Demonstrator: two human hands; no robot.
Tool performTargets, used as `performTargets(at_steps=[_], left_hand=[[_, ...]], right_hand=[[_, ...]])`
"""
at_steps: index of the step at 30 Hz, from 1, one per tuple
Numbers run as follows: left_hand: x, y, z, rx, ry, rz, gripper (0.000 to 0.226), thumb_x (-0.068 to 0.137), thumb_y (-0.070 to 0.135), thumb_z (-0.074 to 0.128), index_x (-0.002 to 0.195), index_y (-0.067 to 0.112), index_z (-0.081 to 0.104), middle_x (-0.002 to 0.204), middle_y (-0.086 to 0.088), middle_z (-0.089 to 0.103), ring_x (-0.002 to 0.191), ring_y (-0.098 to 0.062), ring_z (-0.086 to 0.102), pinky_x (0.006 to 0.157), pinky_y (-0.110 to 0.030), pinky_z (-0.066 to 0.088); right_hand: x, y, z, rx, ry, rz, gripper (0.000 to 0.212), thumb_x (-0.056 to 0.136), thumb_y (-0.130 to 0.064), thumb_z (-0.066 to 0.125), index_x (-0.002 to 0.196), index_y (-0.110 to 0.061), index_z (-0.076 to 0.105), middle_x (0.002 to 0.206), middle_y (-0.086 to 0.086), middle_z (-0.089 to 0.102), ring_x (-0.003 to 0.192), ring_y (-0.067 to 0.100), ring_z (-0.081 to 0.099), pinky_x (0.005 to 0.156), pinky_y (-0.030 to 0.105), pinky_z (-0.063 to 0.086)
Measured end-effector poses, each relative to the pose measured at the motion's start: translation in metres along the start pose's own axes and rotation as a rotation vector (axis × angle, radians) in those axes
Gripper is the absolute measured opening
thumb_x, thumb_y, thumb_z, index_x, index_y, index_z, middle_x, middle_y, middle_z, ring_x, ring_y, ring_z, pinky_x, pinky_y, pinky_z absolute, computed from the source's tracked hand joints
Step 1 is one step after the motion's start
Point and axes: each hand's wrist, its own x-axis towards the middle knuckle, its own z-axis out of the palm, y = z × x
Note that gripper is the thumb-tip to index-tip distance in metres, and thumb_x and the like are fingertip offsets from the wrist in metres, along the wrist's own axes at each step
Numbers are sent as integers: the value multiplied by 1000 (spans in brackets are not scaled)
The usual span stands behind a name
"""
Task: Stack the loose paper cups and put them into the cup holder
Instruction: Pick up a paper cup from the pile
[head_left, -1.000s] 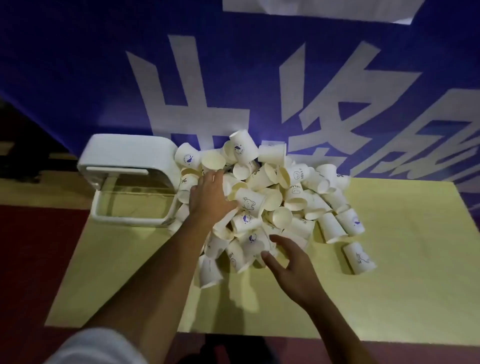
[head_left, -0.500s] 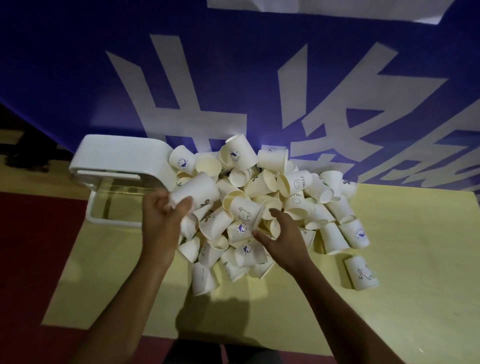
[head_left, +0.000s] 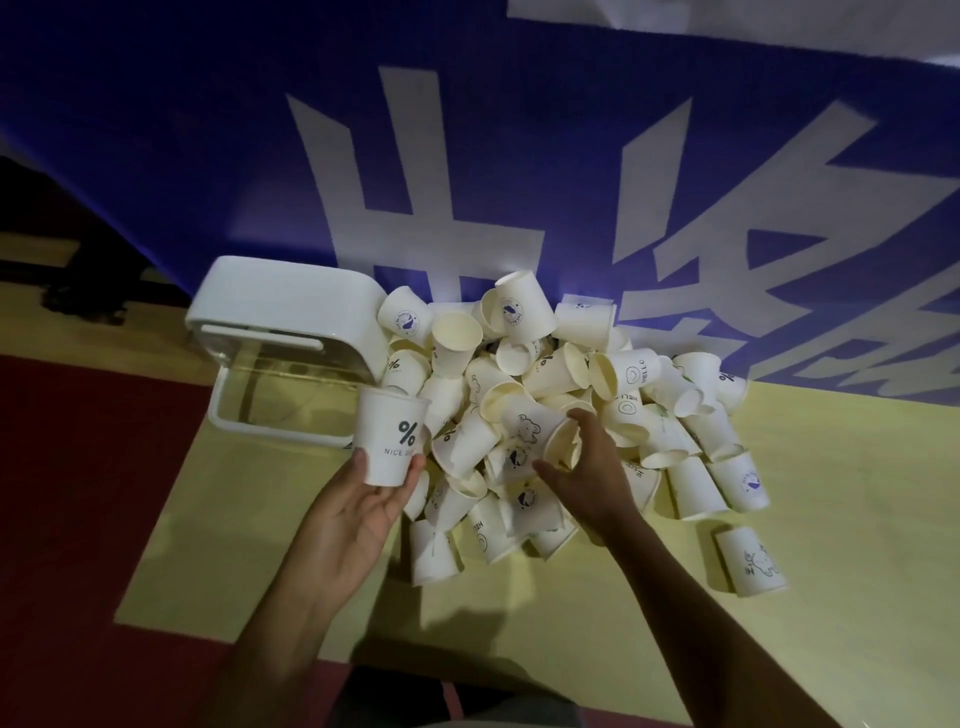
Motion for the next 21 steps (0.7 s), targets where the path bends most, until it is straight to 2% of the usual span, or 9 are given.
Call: performTargets(at_steps=[2,5,6,8,10,12,14,18,21], left_hand=[[3,6,-7,92,-24,13,68,86,31,80,143,2,55,135,-20,64,113,-28,69,90,-34,60],[8,16,-19,226,-15,70,72,76,18,82,139,0,54,133,-23,65,117,-34,68,92,-38,59],[9,21,-24,295,-1,85,80,67,17,87,139,2,54,133,-24,65,119,-36,67,92,-40,59],[8,35,-33,488,31,110,96,53,18,92,141,15,54,132,-15,68,122,-34,66,88,-40,59],[6,55,-47,709,35,150,100,55,12,91,143,37,51,134,-1,68,121,-23,66,86,-37,59],[9,79,-68,859,43,183,103,63,3,92,142,51,47,137,10,63,118,-16,67,85,-36,61],[15,102,-91,957,60,228,100,66,4,94,140,52,47,139,13,59,118,-15,66,88,-40,62],[42,155,-143,1214,74,346,94,68,16,95,140,45,44,136,24,54,125,-6,56,102,-40,54],[77,188,-170,1332,109,432,87,70,22,94,136,45,43,135,26,52,124,-7,52,101,-36,51]], right_hand=[[-9,-5,-2,70,28,-15,80,73,-45,84,140,-29,41,131,-5,57,114,22,59,89,50,58],[-24,-23,-4,115,66,-33,86,76,-39,86,147,-28,38,138,-6,54,116,21,59,87,47,60],[-28,-30,-1,127,72,-30,86,77,-37,87,148,-27,39,139,-5,54,116,20,59,87,46,60],[-36,-47,5,151,79,-50,85,76,-37,88,147,-26,41,138,-5,56,116,19,59,89,44,59],[-39,-69,19,155,71,-74,81,75,-40,88,143,-30,45,134,-8,57,111,16,60,87,41,57],[-40,-94,39,152,52,-87,78,74,-45,88,140,-34,47,128,-13,58,105,8,59,82,37,56],[-41,-119,60,163,21,-86,77,73,-48,87,139,-35,49,127,-15,58,105,1,57,80,33,55],[-41,-161,115,203,0,-66,75,71,-50,87,135,-35,53,124,-18,62,104,2,60,80,33,55],[-38,-183,155,207,-12,-41,73,72,-48,88,134,-40,53,125,-19,62,107,5,61,82,32,54]])
